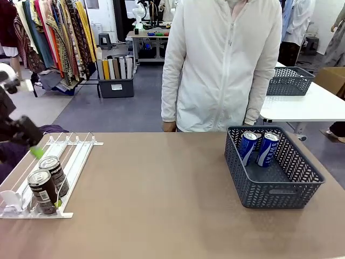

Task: Retrieve and store the cans from the dispenser.
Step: Pick up one can from the Automatic Can Dispenser and place it in the middle of the table.

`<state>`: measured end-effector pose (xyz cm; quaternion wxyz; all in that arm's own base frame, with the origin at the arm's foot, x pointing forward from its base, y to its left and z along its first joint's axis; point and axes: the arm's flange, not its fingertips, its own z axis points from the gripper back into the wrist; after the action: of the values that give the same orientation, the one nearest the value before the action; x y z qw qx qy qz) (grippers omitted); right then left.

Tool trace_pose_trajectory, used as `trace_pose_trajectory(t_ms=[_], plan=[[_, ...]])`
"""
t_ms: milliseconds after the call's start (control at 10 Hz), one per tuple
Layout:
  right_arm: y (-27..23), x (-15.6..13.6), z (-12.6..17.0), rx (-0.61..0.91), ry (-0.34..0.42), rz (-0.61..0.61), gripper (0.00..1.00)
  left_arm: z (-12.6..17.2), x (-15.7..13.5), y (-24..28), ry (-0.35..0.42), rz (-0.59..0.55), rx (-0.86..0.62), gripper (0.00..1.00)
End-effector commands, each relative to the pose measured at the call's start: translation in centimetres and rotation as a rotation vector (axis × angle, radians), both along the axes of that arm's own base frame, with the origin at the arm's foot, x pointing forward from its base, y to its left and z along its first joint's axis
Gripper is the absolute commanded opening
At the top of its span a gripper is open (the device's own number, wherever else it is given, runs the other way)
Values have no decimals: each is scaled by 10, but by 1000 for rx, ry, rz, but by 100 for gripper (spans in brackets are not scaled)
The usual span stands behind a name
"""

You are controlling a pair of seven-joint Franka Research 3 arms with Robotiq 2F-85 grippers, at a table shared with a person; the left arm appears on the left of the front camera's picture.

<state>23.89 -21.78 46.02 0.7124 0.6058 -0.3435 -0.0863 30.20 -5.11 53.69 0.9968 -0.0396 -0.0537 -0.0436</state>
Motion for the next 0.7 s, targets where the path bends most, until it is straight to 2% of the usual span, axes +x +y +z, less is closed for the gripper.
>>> trace_pose_trajectory(t_ms=[0, 100, 400, 500, 600], plan=[[0, 3, 4, 13, -31, -11, 100, -4, 10, 0, -38, 31, 341, 100], [0, 3, 4, 13, -31, -11, 100, 0, 0, 0, 0, 0, 0, 100], [0, 3, 4, 13, -31, -11, 100, 0, 0, 0, 0, 0, 0, 100], [0, 3, 4, 13, -31, -11, 100, -1, 2, -2, -3, -16, 68, 100], [0, 3, 4, 13, -31, -11, 100, -11, 11, 0, -6, -33, 68, 100]])
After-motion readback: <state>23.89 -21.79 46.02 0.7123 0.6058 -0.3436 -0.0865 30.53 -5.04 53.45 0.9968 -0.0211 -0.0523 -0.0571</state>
